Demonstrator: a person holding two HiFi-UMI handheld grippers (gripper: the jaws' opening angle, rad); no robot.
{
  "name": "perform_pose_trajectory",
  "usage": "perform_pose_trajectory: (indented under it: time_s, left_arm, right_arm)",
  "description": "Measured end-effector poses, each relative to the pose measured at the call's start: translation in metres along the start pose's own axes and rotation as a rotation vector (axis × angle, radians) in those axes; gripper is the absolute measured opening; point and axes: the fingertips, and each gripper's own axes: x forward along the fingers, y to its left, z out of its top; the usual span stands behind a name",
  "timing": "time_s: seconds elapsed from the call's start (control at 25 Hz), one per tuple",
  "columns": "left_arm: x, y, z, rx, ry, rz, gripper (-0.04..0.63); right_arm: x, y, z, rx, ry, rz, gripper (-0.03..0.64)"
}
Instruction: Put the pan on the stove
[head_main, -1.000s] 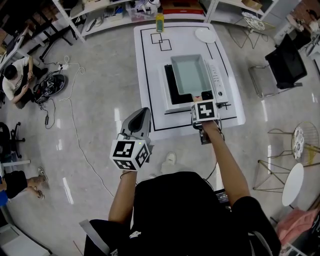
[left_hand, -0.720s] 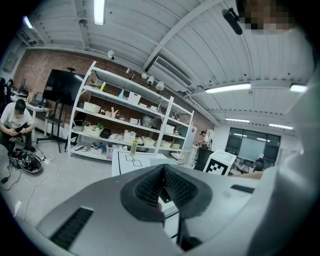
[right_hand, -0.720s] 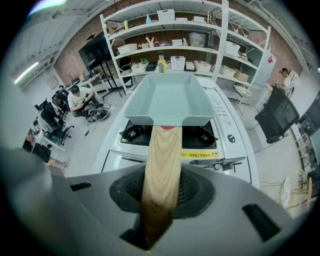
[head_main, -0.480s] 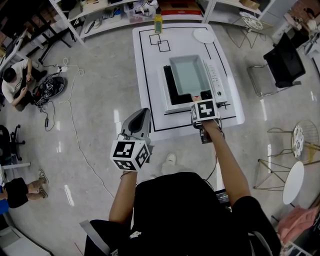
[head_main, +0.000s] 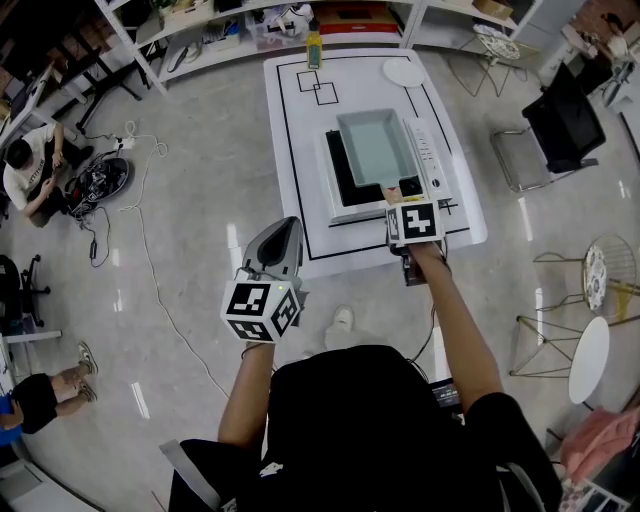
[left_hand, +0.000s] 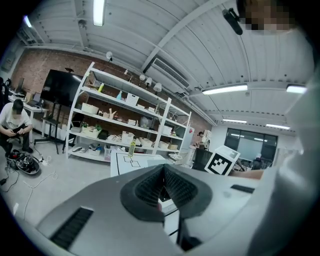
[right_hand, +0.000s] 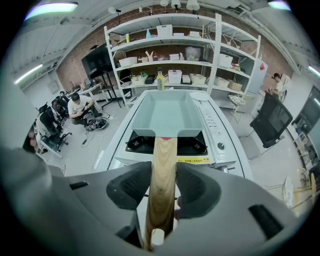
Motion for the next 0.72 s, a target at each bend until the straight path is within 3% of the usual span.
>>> perform_pose_trajectory:
  time_s: [0.28, 0.72]
  left_arm:
    - [-0.017, -0.007, 0.009, 0.022, -0.016, -0.018, 0.011]
    - [-0.051, -0.021, 0.016, 0.054, -0.042, -0.057, 0.011]
  right_arm:
    - [-0.031, -0.001, 0.008, -0.011, -0.089, -0.064, 0.133]
    - [-0.085, 0.017, 0.007, 0.025, -0.227, -0.079, 0.108]
